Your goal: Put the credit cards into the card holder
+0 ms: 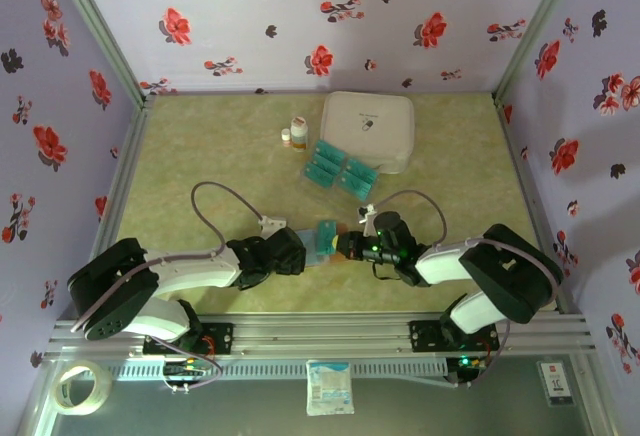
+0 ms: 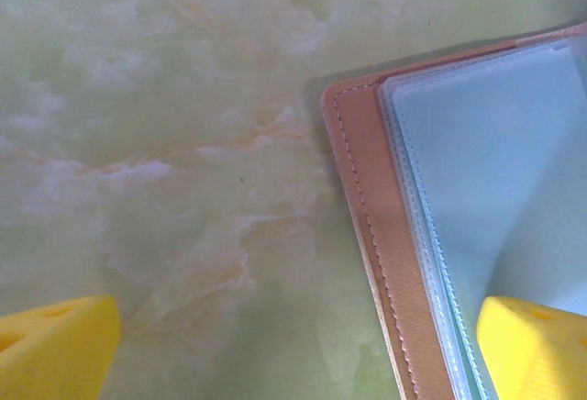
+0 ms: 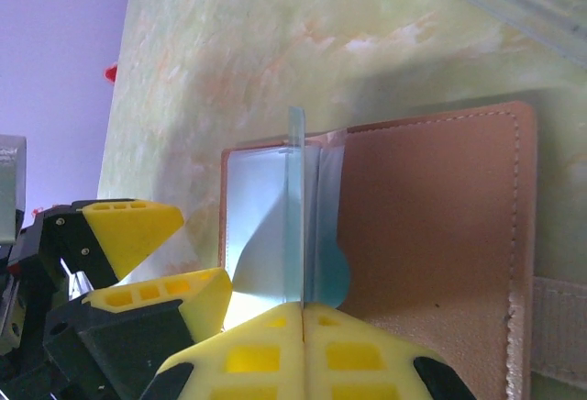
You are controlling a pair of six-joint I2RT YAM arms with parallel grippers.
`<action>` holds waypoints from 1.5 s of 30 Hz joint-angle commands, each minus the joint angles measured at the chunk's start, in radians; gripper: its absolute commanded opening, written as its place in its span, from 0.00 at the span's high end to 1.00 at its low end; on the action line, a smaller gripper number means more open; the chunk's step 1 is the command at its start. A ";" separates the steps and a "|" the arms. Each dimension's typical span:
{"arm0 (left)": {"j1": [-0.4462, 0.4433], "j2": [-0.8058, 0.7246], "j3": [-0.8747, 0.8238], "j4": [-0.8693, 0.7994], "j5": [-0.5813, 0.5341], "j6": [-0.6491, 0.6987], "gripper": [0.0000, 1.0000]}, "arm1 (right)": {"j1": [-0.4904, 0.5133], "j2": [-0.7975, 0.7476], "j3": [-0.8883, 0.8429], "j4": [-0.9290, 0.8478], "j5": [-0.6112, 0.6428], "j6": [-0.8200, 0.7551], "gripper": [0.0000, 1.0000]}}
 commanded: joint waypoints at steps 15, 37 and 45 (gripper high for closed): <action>0.008 -0.015 -0.020 -0.049 -0.030 0.012 0.00 | -0.023 0.101 0.002 0.060 -0.115 -0.032 1.00; 0.008 -0.011 -0.016 -0.051 -0.031 0.017 0.00 | -0.063 0.137 0.008 0.024 -0.182 -0.067 1.00; 0.008 -0.011 -0.017 -0.053 -0.031 0.018 0.00 | -0.078 0.134 0.055 -0.098 -0.226 -0.118 1.00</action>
